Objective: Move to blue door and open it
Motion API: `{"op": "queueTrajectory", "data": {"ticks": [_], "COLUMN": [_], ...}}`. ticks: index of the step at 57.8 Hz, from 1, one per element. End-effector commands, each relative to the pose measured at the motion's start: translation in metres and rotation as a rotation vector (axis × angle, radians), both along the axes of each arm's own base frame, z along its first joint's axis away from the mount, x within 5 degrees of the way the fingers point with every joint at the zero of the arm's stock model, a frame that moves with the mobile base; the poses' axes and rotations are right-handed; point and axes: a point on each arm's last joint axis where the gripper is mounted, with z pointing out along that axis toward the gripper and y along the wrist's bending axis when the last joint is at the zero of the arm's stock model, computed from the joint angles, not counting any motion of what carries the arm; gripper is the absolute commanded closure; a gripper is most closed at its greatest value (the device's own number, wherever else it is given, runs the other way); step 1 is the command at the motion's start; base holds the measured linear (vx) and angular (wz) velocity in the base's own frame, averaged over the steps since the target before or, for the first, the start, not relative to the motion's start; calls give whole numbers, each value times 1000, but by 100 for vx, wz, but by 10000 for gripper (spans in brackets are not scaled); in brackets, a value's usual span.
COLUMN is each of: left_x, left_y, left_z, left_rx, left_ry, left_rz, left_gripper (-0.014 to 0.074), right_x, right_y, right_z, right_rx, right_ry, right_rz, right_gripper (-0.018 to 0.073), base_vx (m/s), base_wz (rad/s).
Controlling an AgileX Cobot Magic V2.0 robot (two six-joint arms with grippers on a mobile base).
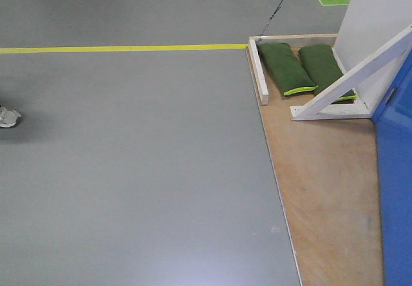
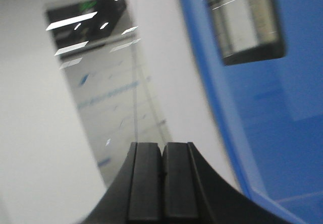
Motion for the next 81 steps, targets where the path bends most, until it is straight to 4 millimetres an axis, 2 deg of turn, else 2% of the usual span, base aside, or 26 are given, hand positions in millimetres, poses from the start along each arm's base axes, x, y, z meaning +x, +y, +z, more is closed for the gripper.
{"op": "queueTrajectory", "data": {"ticks": [1,10,17,22,33,43,48,53,67,81], "left_x": [-1,-1,-1,-1,-1,-1,-1,-1,-1,-1], "left_y": [-1,-1,-1,-1,-1,-1,-1,-1,-1,-1], "left_z": [17,17,17,17,17,17,17,17,17,17], "left_rx": [12,12,12,12,12,12,12,12,12,12], "left_ry": [-122,-122,-122,-122,-122,-122,-122,-122,-122,-122], "left_rz": [-8,-8,-8,-8,-8,-8,-8,-8,-8,-8], "left_gripper": [524,524,524,524,524,524,524,524,524,524], "right_x": [-16,-47,-54,-45,-16,7,15,21,24,26], "right_y": [-31,-74,-101,-123,-168,-192,-191,-182,-137,-92], "right_z": [27,30,34,38,46,47,45,45,60,63], "right_rx": [130,389,510,561,593,651,670,699,727,774], "right_ry": [-304,-615,-777,-795,-709,-622,-545,-468,-317,-130], "right_rz": [-207,-459,-544,-553,-527,-448,-396,-316,-103,118], "right_gripper": [548,548,548,548,548,548,548,548,548,548], "base_vx": [0,0,0,0,0,0,0,0,0,0], "base_wz": [0,0,0,0,0,0,0,0,0,-1]}}
